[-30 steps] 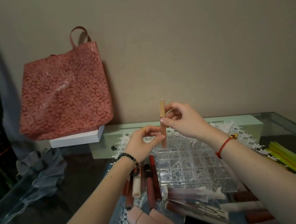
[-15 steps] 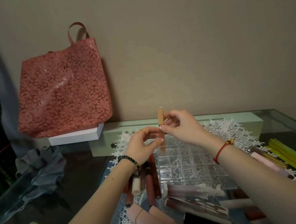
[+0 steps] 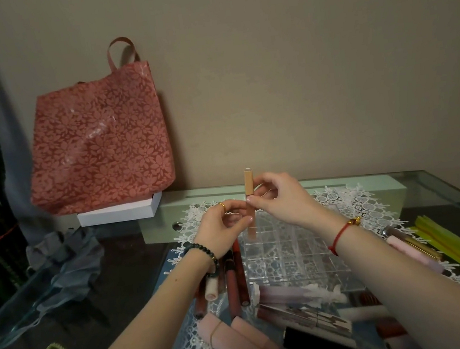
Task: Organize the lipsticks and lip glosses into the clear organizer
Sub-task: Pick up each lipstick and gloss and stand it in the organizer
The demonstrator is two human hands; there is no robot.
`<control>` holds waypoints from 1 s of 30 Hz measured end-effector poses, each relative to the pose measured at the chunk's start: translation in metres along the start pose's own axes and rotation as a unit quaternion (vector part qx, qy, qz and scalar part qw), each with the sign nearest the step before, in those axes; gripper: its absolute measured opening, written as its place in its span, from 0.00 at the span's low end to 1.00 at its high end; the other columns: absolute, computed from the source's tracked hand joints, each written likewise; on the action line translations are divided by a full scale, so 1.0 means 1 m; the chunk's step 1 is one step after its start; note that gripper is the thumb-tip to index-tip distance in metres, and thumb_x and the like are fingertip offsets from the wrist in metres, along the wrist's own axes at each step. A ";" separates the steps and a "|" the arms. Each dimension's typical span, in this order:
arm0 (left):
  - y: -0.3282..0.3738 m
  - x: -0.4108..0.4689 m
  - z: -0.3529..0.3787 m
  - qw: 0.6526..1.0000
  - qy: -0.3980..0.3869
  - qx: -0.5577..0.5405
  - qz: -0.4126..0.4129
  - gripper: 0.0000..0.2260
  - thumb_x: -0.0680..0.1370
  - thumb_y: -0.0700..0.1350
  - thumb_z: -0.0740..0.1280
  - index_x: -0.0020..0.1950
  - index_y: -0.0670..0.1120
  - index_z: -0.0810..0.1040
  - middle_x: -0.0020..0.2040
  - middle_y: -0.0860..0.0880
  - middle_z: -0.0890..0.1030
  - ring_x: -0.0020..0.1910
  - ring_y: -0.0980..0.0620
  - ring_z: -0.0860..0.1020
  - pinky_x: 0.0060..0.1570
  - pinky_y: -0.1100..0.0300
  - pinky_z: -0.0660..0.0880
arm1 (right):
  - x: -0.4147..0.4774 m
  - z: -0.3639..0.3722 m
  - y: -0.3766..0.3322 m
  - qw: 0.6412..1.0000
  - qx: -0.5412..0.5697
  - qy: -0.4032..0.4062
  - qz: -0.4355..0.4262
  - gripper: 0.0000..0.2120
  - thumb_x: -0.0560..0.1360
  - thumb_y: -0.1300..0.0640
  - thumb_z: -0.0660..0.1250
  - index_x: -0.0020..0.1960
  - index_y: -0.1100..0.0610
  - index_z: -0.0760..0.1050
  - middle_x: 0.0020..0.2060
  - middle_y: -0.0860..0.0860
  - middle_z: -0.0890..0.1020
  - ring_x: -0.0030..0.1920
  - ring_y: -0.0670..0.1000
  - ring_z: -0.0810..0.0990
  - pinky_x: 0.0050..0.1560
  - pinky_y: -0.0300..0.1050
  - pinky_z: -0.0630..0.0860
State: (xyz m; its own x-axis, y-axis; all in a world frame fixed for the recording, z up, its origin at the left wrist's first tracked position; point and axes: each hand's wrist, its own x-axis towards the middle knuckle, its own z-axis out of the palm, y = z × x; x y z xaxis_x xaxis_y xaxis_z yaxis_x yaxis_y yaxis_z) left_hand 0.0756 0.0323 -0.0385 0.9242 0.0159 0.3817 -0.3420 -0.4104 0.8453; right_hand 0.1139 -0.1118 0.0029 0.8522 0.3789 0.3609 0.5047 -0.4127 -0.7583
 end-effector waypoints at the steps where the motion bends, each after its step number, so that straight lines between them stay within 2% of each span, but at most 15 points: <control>1: 0.000 0.000 0.000 1.000 0.003 0.002 -0.001 0.08 0.72 0.38 0.69 0.47 0.49 0.77 0.41 0.52 0.79 0.38 0.59 0.78 0.44 0.69 0.75 | 0.000 0.000 0.000 1.000 0.000 -0.001 0.001 0.07 0.70 0.58 0.70 0.45 0.50 0.73 0.37 0.47 0.79 0.37 0.47 0.79 0.40 0.39 0.74; 4: 0.000 -0.001 -0.001 1.000 0.003 0.014 -0.002 0.08 0.72 0.39 0.69 0.48 0.49 0.77 0.44 0.50 0.80 0.41 0.56 0.79 0.47 0.66 0.76 | -0.001 0.001 -0.001 1.000 -0.002 -0.006 0.004 0.08 0.70 0.58 0.70 0.46 0.50 0.73 0.37 0.47 0.79 0.37 0.47 0.79 0.41 0.41 0.76; 10: -0.002 -0.001 -0.001 1.000 0.002 0.009 0.007 0.08 0.72 0.40 0.69 0.50 0.49 0.77 0.44 0.54 0.80 0.42 0.65 0.78 0.49 0.69 0.75 | -0.001 0.000 -0.002 1.000 -0.007 -0.012 0.008 0.09 0.70 0.58 0.70 0.46 0.51 0.73 0.37 0.47 0.79 0.37 0.46 0.78 0.41 0.40 0.74; 15: -0.003 -0.001 -0.002 1.000 0.000 0.012 0.016 0.10 0.72 0.40 0.69 0.51 0.50 0.76 0.46 0.54 0.80 0.47 0.59 0.79 0.53 0.67 0.73 | -0.004 -0.001 -0.004 1.000 -0.013 -0.017 0.011 0.10 0.69 0.58 0.71 0.47 0.51 0.73 0.42 0.52 0.81 0.41 0.50 0.80 0.45 0.44 0.76; 22: -0.003 -0.002 -0.017 1.000 0.006 0.029 0.011 0.13 0.72 0.41 0.69 0.55 0.51 0.75 0.48 0.56 0.79 0.50 0.65 0.76 0.52 0.74 0.71 | -0.010 -0.008 -0.004 0.999 -0.020 -0.015 0.020 0.12 0.68 0.56 0.72 0.49 0.49 0.73 0.41 0.48 0.80 0.37 0.45 0.78 0.37 0.38 0.73; 25: -0.002 -0.004 -0.032 0.998 0.011 0.062 0.003 0.13 0.73 0.42 0.69 0.57 0.50 0.75 0.49 0.55 0.79 0.51 0.62 0.76 0.53 0.73 0.69 | -0.016 -0.015 -0.003 0.999 -0.028 -0.011 0.029 0.14 0.68 0.54 0.72 0.51 0.48 0.73 0.41 0.47 0.80 0.36 0.43 0.77 0.33 0.35 0.71; 30: -0.004 -0.010 -0.061 0.992 0.028 0.115 -0.038 0.15 0.73 0.43 0.69 0.59 0.46 0.75 0.50 0.52 0.79 0.50 0.59 0.75 0.53 0.67 0.68 | -0.034 -0.025 0.001 0.999 -0.030 -0.008 0.026 0.12 0.69 0.54 0.71 0.49 0.46 0.72 0.40 0.47 0.80 0.35 0.44 0.77 0.34 0.32 0.69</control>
State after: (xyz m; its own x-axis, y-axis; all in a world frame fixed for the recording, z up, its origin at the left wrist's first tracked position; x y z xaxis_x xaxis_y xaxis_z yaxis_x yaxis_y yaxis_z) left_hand 0.0577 0.0892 -0.0230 0.9325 0.1035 0.3459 -0.2175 -0.6039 0.7668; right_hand 0.0883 -0.1457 0.0036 0.8755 0.3680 0.3131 0.4674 -0.4805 -0.7421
